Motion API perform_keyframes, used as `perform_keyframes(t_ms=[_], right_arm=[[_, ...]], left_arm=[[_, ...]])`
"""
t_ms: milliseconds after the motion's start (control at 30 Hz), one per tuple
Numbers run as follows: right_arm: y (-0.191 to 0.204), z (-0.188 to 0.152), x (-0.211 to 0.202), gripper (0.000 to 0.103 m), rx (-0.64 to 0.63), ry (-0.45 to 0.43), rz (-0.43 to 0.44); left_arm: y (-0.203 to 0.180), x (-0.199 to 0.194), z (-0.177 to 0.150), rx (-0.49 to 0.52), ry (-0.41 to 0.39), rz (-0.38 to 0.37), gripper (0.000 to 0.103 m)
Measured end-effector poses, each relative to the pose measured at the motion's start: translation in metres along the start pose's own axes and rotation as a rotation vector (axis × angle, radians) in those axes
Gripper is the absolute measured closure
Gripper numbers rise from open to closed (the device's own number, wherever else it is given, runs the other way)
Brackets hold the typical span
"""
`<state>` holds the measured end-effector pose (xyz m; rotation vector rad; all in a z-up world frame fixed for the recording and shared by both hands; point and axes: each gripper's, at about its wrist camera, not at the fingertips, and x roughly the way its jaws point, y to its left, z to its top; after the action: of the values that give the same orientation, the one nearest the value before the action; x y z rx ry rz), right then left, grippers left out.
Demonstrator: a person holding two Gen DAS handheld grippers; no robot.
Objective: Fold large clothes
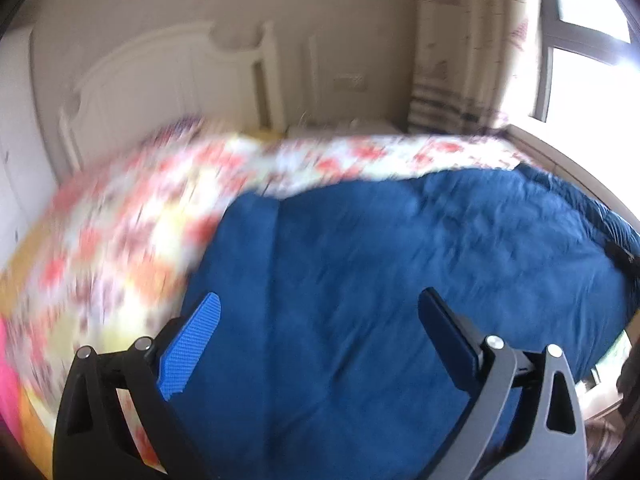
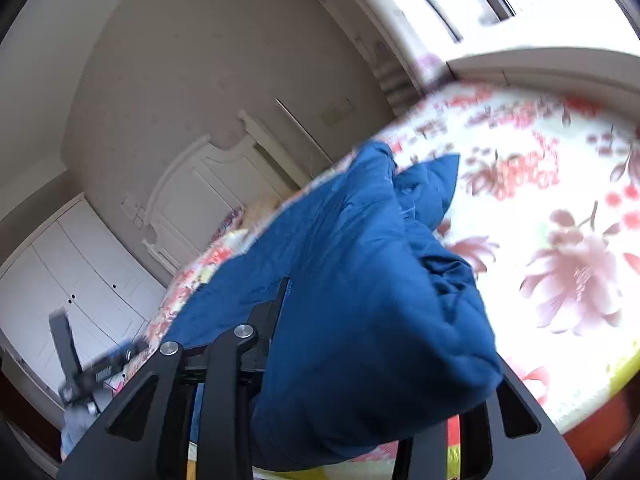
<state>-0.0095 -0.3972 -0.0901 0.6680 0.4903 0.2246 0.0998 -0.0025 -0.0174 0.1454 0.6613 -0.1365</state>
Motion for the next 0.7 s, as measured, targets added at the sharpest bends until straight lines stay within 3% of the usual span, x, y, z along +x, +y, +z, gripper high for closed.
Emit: perform_keyframes(t_ms=[100, 167, 233, 300, 367, 433, 533, 600, 700], right_arm=[[0.013, 0.007, -0.009, 0.067, -0.036, -0.033, 0.008], [0.019, 0.012, -0.012, 0.067, -0.061, -0.044, 0.001], [0.022, 0.016, -0.012, 0.067, -0.067, -0.043, -0.001], [0.033, 0.022, -0.009, 0.067, -0.087, -0.038, -0.001], [0.057, 0.025, -0.008, 0.067, -0.175, -0.046, -0.017], [0.098, 0.028, -0.008, 0.067, -0.306, -0.082, -0.017], [0.17, 0.023, -0.001, 0.067, -0.525, -0.123, -0.011], [0.222, 0.007, 0.015, 0.067, -0.693, -0.124, -0.007], [0.303, -0.045, 0.054, 0.067, -0.996, -0.103, -0.006]], left_arm=[[-0.034, 0.018, 0.021, 0.044, 0.066, -0.052, 0.005], [-0.06, 0.017, 0.016, 0.091, 0.054, -0.106, 0.005], [-0.077, 0.016, 0.002, 0.137, 0.063, -0.126, 0.005], [-0.095, 0.025, -0.027, 0.219, 0.128, -0.147, 0.005], [-0.095, 0.017, -0.048, 0.254, 0.096, -0.152, 0.006], [-0.074, 0.001, -0.052, 0.226, 0.078, -0.223, 0.008], [-0.014, -0.031, -0.052, 0.068, 0.012, -0.267, 0.008], [0.048, -0.055, -0.052, -0.066, -0.068, -0.231, 0.008], [0.121, -0.08, -0.054, -0.211, -0.147, -0.093, 0.008]])
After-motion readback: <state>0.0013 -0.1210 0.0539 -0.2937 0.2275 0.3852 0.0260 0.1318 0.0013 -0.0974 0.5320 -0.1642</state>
